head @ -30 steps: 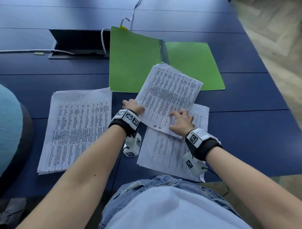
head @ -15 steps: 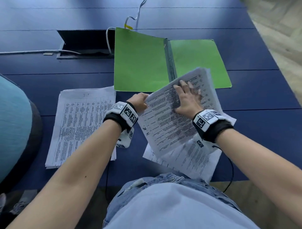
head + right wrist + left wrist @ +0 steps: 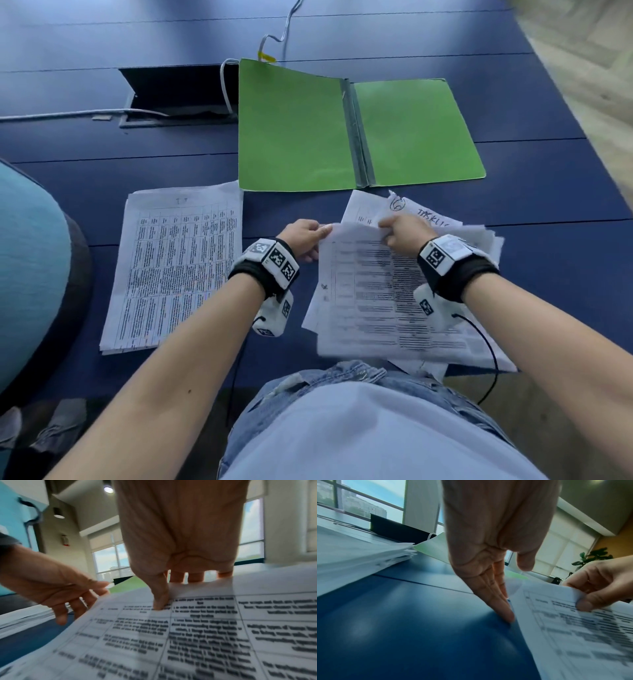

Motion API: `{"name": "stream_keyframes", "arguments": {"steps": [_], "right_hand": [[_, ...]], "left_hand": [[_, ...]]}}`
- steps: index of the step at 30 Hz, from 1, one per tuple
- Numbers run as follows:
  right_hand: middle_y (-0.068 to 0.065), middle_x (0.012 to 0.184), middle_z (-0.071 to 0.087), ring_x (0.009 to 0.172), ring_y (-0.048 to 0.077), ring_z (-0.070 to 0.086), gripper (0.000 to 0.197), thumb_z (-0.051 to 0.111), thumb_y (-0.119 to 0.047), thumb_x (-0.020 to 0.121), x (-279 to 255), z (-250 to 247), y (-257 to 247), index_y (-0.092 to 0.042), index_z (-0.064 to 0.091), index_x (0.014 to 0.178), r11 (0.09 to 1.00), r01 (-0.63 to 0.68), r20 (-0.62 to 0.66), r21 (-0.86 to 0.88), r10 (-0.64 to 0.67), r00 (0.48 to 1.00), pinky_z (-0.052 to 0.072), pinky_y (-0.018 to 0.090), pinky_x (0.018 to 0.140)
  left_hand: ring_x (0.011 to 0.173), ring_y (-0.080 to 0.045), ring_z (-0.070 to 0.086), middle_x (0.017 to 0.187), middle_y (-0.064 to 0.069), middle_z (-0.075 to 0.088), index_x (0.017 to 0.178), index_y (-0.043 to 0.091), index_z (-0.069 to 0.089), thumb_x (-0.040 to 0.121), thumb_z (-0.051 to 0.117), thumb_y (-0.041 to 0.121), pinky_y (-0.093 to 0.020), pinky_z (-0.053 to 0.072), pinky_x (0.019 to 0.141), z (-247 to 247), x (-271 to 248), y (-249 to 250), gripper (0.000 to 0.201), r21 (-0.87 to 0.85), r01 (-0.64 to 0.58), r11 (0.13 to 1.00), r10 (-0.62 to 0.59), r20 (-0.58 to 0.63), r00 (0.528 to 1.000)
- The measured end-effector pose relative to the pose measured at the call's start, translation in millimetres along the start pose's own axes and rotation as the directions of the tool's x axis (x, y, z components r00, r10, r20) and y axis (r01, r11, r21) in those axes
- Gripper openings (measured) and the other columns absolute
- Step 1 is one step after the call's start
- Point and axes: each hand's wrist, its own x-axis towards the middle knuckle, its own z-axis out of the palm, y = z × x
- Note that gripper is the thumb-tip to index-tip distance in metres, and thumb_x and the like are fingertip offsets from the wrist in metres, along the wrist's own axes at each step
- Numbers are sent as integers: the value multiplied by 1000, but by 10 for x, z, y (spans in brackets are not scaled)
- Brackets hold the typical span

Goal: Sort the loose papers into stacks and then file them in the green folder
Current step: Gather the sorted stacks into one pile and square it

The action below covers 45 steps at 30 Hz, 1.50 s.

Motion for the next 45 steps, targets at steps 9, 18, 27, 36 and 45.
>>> {"name": "stream_keyframes", "arguments": {"steps": [9, 18, 27, 36, 45], "right_hand": [[22, 134, 41, 126, 39, 34, 40, 46, -15, 80, -119, -31, 840, -3, 54, 117, 667, -600, -141, 442, 712, 688, 30, 45, 104], [18, 132, 38, 121, 34, 42, 42, 60, -18, 79, -84, 94, 836, -1, 49, 116, 706, -464, -172, 535, 629, 758, 35, 37, 103], [10, 105, 66, 101, 26, 62, 27, 66, -18, 81, 129, 88, 169, -9, 65, 106, 834, -273, -5, 479, 314, 950, 48, 27, 81], [18, 114, 56, 105, 30, 53, 34, 52, -1, 82, 115, 164, -218, -3, 49, 116, 825, -60, -290, 561, 264, 920, 42, 32, 80], [-1, 70, 55, 79, 21, 55, 31, 55, 9, 72, 124, 381, 202, -22, 54, 65, 587, -87, -129, 805, 316, 940, 49, 38, 76]], "left_hand": [[113, -39, 51, 112, -27, 56, 56, 15, 50, 80, 63, 27, -40, 47, 90, 315, 37, 146, 30, 287, 92, 954, -61, -114, 992], [128, -33, 26, 135, -16, 29, 127, 4, 42, 82, 63, 37, -40, 29, 107, 414, 42, 208, 60, 263, 178, 948, -122, -217, 968], [135, -35, 25, 145, -19, 20, 137, 2, 27, 82, 66, 29, -44, 27, 111, 65, 1, 6, 73, -64, 274, 960, -277, -371, 886], [81, -26, 63, 92, -9, 67, 92, 11, 68, 85, 46, 3, -25, 53, 73, -153, -1, -312, 24, -150, -125, 981, 22, -549, 836], [82, -23, 57, 97, -30, 64, 69, -6, 67, 80, 37, -17, -18, 44, 64, -167, -231, -266, 34, -46, -73, 996, 65, -149, 987]]}}
